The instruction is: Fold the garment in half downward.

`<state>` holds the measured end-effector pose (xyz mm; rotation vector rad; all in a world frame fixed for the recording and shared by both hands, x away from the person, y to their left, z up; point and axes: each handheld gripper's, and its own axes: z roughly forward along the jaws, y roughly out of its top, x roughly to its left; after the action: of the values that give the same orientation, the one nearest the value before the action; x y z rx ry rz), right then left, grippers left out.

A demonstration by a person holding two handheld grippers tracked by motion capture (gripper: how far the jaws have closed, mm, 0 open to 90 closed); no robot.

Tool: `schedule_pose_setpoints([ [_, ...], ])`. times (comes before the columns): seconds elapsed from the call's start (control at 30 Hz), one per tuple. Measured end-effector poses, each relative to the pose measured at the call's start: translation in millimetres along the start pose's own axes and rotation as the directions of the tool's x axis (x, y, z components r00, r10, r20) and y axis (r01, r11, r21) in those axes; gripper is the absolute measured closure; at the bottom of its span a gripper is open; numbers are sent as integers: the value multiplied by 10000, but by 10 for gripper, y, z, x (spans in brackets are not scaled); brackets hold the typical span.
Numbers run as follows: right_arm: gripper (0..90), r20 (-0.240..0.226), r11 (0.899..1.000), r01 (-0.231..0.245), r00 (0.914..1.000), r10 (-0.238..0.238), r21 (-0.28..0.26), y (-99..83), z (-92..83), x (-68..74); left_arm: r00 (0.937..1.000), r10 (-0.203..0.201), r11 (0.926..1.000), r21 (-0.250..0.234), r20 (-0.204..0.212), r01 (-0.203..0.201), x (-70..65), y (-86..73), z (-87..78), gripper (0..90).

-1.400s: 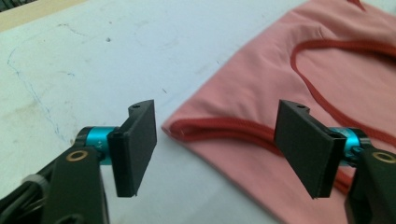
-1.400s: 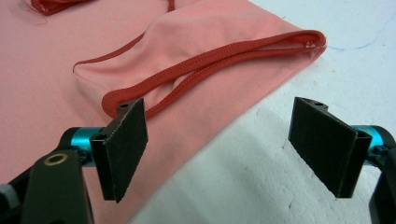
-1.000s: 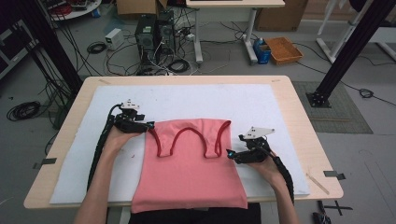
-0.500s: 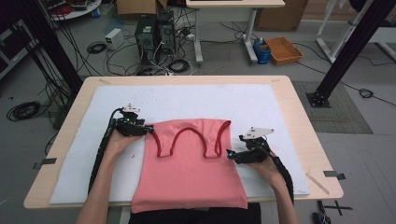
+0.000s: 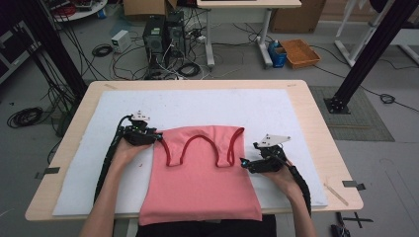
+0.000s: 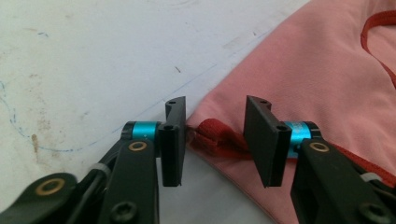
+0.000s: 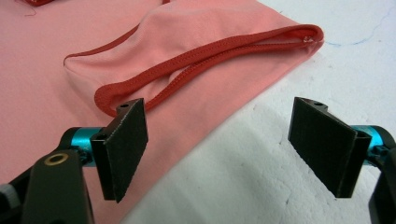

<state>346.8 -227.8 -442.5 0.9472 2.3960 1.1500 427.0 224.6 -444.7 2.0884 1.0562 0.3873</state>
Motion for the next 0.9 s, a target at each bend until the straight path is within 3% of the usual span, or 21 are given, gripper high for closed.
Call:
schedule_pose_setpoints([
  [0.37,197,44,10000,-55,10000,54,77,-20,11,-27,9992,255,9997,-39,321,-254,-31,-3,13,781],
  [0.67,197,69,9996,-258,9996,257,153,-18,40,-77,9964,-250,9980,-551,804,294,42,-80,18,796],
  [0.9,198,264,9977,-648,9976,642,218,136,93,-210,9976,-169,9987,-477,673,202,28,-68,18,797],
])
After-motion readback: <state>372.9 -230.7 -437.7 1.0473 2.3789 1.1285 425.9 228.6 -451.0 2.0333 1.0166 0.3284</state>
